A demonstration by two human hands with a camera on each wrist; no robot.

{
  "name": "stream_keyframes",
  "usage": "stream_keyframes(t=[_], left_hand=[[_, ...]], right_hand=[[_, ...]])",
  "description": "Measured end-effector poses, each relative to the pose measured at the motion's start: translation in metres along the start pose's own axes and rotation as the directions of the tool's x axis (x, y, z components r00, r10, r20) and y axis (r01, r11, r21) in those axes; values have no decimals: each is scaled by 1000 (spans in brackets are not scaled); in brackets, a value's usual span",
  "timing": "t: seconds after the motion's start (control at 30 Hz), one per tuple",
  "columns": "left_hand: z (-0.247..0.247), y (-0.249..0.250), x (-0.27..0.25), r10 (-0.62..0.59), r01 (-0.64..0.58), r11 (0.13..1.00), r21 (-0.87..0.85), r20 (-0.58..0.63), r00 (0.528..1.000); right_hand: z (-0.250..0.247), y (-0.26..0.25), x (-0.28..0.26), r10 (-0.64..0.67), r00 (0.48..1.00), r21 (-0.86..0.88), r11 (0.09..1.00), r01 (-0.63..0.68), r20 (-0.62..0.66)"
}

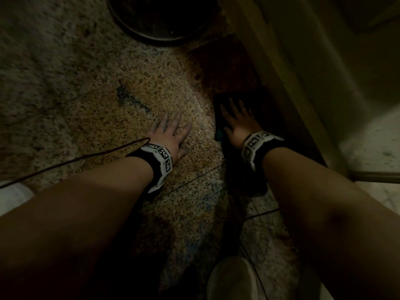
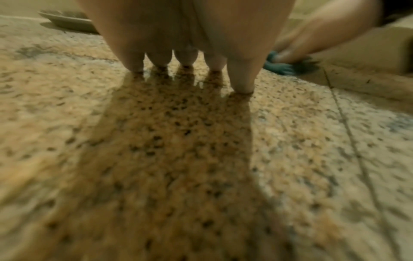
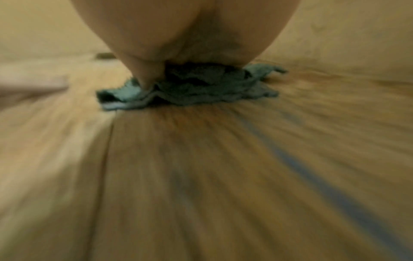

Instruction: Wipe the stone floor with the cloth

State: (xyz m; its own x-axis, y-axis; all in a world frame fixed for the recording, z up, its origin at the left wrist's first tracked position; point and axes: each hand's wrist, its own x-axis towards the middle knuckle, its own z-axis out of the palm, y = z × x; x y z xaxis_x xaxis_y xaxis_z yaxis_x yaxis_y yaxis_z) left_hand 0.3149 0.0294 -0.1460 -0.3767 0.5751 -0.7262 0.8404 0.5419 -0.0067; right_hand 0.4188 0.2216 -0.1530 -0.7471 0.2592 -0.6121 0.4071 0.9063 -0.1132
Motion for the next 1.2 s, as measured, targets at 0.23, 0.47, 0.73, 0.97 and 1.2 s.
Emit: stream_keyframes(t=[0.23,0.47,0.73,0.97,1.2], left_hand=[[6,-1,-3,-1,1,1000,9,6,1000],[6,0,-4,2,-3,1000,31,23,1000],[7,1,-5,-4,3,1000,31,23,1000],[6,0,-5,-1,0,1000,22,18,1000],[3,-5,-7,29,-29,1000,13,4,1000]], right_hand=[[5,13,-11,17,1000,44,999,-16,-26],[28,43,-55,90,995,41,995,-91,36],[25,42,-34,120,993,-31,992,-120,-4],[-5,22,5,205,976,72,977,-200,-69],[-15,23,-2,187,978,88,980,-180,-92]])
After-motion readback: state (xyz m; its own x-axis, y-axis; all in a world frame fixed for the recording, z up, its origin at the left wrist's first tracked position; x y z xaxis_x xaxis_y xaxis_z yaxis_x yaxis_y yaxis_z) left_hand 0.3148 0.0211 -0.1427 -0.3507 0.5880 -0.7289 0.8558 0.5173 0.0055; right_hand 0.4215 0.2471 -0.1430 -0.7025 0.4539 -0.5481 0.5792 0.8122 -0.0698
